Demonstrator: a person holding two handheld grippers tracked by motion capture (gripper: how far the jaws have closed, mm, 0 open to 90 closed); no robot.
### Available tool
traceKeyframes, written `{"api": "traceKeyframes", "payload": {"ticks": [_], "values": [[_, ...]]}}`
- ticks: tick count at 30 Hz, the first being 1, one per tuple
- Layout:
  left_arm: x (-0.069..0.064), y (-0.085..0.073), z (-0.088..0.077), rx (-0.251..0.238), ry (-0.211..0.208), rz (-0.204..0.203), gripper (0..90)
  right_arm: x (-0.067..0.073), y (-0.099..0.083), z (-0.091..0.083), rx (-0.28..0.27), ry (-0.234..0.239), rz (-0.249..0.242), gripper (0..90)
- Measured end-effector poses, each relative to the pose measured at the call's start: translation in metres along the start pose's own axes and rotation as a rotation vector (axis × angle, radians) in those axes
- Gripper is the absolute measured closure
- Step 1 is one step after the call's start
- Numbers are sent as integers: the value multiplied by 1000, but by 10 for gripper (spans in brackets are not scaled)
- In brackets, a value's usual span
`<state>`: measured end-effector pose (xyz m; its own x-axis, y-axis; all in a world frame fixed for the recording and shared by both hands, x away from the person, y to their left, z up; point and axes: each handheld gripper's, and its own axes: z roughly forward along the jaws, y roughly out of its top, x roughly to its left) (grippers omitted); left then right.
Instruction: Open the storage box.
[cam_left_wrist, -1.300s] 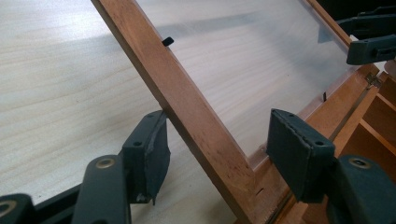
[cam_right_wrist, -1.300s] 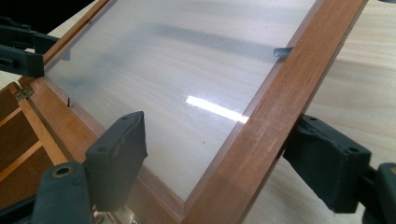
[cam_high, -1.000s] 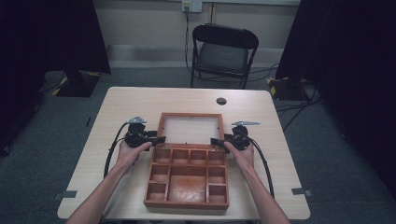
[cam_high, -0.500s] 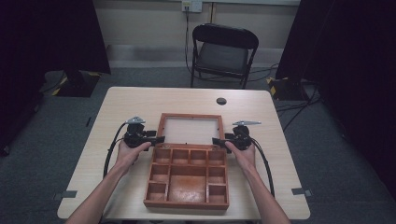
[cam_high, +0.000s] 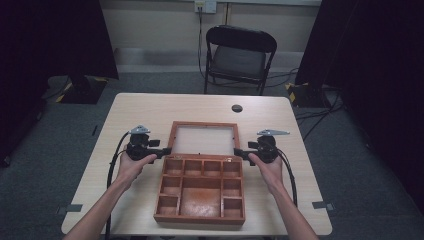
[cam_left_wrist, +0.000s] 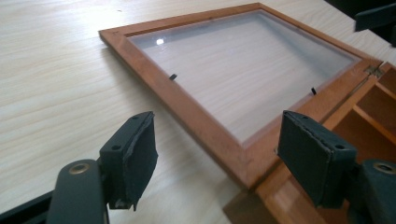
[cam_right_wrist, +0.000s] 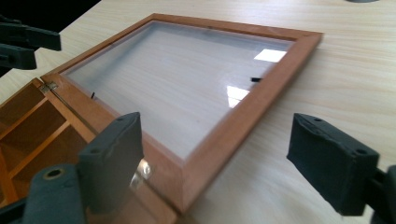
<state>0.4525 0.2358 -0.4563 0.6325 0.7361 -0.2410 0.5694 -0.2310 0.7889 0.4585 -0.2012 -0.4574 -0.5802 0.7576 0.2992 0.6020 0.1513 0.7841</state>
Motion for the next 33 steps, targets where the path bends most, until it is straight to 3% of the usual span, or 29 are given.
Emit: {"api": "traceKeyframes", "payload": {"ticks": [9, 13, 14, 20, 23, 25, 27, 29, 31, 33], "values": [[3, -16, -32, 28, 39, 23, 209, -5, -23, -49, -4, -44, 15, 146], [8, -28, -43, 46, 63, 9, 188, -7, -30, -63, 3, -79, 4, 147], [10, -35, -49, 58, 88, 7, 184, -9, -36, -73, 6, -93, 6, 148], [16, -51, -58, 82, 106, -25, 183, -15, -48, -92, -4, -161, 16, 154], [19, -61, -60, 91, 116, -34, 175, -20, -57, -98, 9, -193, 29, 154], [20, -65, -60, 121, 150, -26, 175, -25, -66, -98, 26, -221, 32, 151], [19, -68, -59, 145, 193, -4, 175, -28, -73, -95, 65, -259, 20, 151], [19, -71, -58, 153, 204, 5, 175, -30, -78, -92, 92, -270, 21, 151], [18, -74, -55, 178, 236, 32, 175, -32, -83, -86, 142, -326, 2, 150], [19, -75, -54, 198, 250, 49, 174, -33, -85, -85, 155, -336, -9, 150]]}}
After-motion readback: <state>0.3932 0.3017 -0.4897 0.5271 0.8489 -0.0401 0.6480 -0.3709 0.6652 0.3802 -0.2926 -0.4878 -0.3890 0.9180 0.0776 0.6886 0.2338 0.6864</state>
